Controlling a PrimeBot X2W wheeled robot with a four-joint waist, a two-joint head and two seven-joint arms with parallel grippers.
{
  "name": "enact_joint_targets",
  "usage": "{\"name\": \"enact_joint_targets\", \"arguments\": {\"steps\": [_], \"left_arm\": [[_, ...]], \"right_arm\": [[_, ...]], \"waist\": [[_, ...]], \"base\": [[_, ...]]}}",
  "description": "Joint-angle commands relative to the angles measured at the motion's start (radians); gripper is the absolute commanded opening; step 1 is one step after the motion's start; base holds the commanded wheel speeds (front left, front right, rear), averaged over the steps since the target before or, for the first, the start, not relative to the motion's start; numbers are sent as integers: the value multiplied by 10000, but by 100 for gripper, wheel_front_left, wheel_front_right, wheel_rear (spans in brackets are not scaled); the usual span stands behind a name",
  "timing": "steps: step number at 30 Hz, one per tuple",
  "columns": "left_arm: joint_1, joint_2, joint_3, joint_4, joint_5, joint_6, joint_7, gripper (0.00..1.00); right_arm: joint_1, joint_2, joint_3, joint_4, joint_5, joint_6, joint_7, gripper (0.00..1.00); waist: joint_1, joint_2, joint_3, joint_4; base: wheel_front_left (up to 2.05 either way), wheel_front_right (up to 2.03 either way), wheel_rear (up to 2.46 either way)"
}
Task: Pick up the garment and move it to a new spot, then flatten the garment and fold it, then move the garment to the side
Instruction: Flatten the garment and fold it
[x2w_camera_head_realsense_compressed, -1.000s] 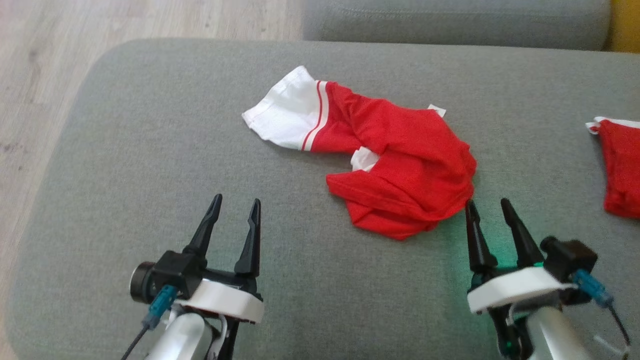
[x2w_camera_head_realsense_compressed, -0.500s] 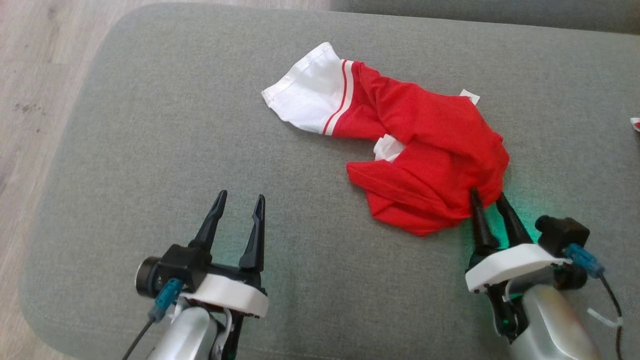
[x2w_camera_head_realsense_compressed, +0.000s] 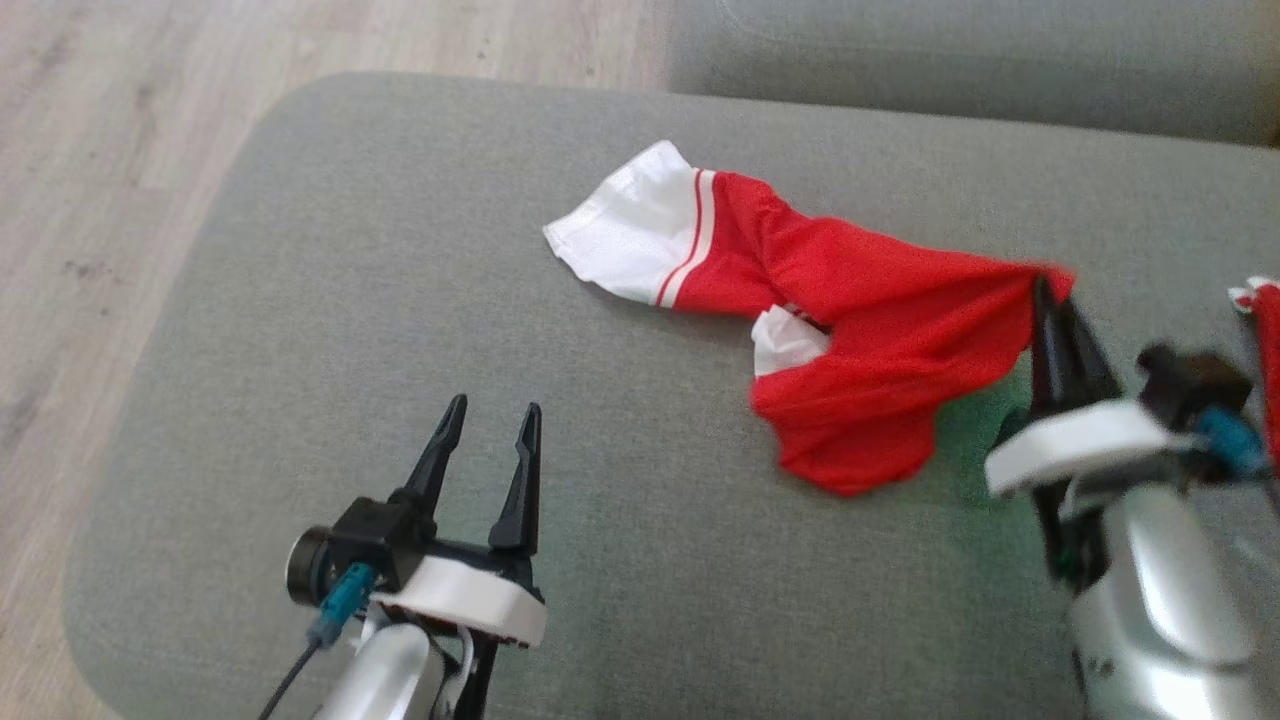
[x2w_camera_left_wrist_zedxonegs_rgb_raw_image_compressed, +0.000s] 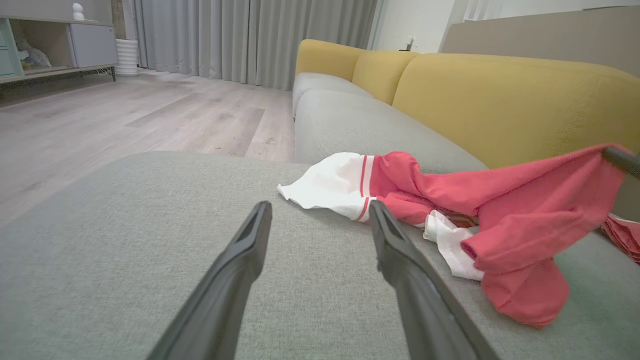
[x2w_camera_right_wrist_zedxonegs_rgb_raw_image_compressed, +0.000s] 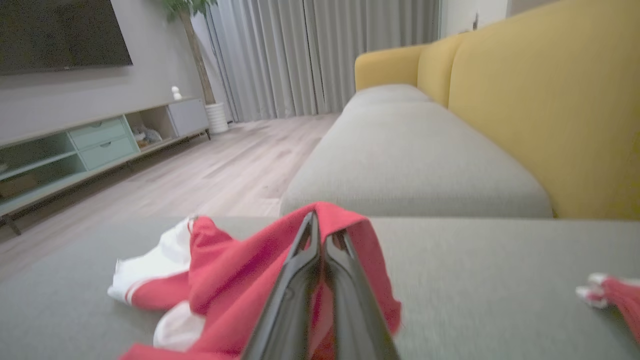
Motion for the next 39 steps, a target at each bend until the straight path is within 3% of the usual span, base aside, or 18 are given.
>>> {"name": "enact_joint_targets", "arguments": {"steps": [1,7,11,15,21,30,34,39], "left_arm": [[-55,34,352,-243,84,-44,-95,100],[195,-74,469,-226,70,-86,-95,100],[258,-123,532,-186,96,-123,-95,100],[364,-175,593,-166,87,-134,-95,100],[538,-216,686,-160,135,-135,-95,100],[657,-248,731,-49,278,-246,-95,100],[675,-289,671,-53,213,-249,-95,100],[713,-312,718,-129,169,-192,-95,100]], "right_arm": [[-645,-167,181,-441,-42,-9,36,0],[-2071,-1120,-77,-731,-249,-9,997,0],[-3191,-1728,298,-517,-317,-9,1383,0],[-3899,-1904,1007,-439,-188,-9,1486,0],[-4435,-1601,2492,-685,121,-9,1464,0],[-6912,-94,4136,-212,1189,-9,1614,0],[-8193,22,3801,700,1435,-9,1268,0],[-8572,30,2123,2167,744,-9,1031,0]], "waist": [[1,0,-180,143],[1,0,-502,495],[1,0,-670,764],[1,0,-840,985],[1,0,-1007,1059],[1,0,-1227,984],[1,0,-1280,1075],[1,0,-1190,999]], "base": [[0,0,0],[0,0,0],[0,0,0],[0,0,0],[0,0,0],[0,0,0],[0,0,0],[0,0,0]]}}
